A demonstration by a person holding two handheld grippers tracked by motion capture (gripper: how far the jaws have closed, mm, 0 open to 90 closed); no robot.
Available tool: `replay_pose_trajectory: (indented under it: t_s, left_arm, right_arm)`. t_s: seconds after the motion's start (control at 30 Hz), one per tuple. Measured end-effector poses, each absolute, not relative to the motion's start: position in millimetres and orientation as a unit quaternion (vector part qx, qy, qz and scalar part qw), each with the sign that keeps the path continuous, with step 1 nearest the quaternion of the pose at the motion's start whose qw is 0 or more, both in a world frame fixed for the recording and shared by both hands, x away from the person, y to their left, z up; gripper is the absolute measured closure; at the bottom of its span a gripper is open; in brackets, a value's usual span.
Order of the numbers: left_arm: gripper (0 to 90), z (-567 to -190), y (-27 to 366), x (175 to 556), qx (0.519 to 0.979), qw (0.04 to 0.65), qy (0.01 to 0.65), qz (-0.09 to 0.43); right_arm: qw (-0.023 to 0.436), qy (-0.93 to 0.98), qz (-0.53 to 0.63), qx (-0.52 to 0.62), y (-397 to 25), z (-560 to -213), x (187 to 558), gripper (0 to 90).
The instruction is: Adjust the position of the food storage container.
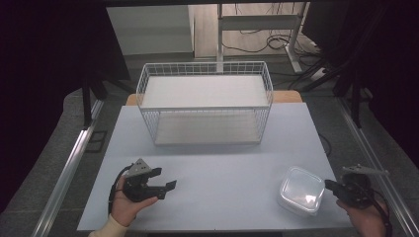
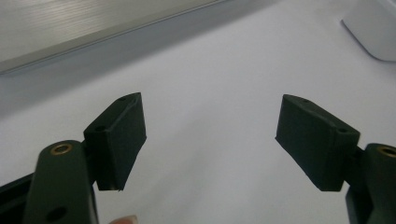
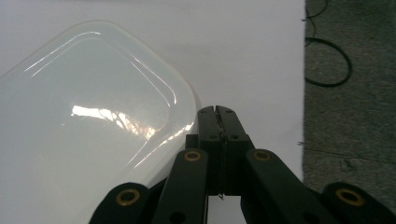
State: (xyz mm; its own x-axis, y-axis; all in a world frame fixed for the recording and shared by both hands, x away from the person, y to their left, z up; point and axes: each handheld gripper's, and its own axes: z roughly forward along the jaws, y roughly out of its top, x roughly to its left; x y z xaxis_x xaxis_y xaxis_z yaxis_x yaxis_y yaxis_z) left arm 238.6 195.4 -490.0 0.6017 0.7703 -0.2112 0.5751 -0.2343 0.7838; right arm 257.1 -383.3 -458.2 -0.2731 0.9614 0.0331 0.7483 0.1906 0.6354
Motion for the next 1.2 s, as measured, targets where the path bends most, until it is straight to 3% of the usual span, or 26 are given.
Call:
replay_pose_trajectory:
  t_s: [0.73, 1.2]
  left_arm:
    - [23.5, -491.6, 194.1, 238.9, 0.782, 0.439, 0.429, 0.109]
    - [23.6, -491.0, 195.6, 238.8, 0.780, 0.440, 0.431, 0.111]
  right_arm:
    - [0.137, 0.793, 0.289, 0.518, -314.9, -463.5, 264.1, 89.4]
    - [0.118, 0.807, 0.291, 0.500, -299.1, -468.0, 253.1, 89.4]
